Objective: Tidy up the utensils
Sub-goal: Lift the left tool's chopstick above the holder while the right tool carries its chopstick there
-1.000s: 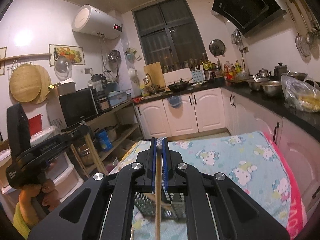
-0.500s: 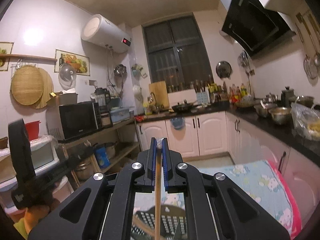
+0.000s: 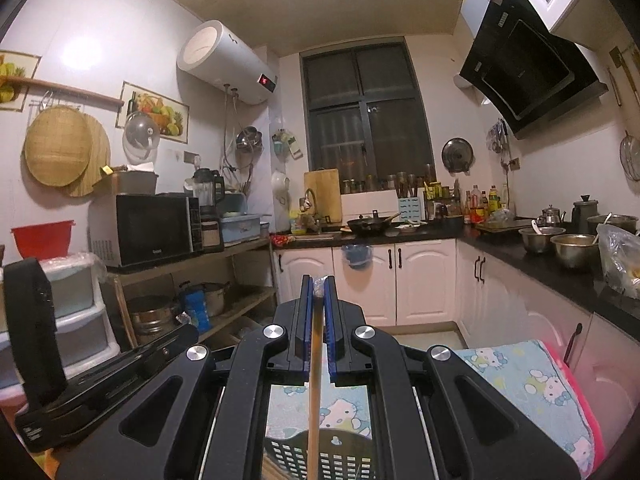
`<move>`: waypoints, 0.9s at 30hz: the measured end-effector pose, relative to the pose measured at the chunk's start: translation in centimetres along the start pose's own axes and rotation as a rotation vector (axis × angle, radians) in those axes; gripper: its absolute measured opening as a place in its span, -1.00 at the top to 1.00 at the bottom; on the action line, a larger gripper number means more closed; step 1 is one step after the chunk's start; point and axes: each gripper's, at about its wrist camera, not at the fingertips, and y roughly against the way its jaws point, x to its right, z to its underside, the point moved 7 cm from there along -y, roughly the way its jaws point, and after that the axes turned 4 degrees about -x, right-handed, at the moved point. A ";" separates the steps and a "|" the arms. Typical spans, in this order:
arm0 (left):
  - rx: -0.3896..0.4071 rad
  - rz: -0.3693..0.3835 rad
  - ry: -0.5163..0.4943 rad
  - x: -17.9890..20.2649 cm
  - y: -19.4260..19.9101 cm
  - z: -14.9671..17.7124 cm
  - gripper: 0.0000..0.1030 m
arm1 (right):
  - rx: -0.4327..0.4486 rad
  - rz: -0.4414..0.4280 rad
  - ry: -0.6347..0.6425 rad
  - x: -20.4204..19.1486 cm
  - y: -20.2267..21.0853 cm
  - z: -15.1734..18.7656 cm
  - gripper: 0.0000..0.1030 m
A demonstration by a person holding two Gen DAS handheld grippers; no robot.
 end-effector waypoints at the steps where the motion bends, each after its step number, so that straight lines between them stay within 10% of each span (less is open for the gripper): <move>1: -0.003 0.004 0.002 0.0 -0.1 0.3 0.98 | 0.001 0.003 0.001 0.1 -0.3 0.3 0.89; 27: -0.064 0.018 0.018 -1.3 -0.5 4.2 0.97 | -0.050 0.087 0.062 1.2 -2.6 8.0 0.89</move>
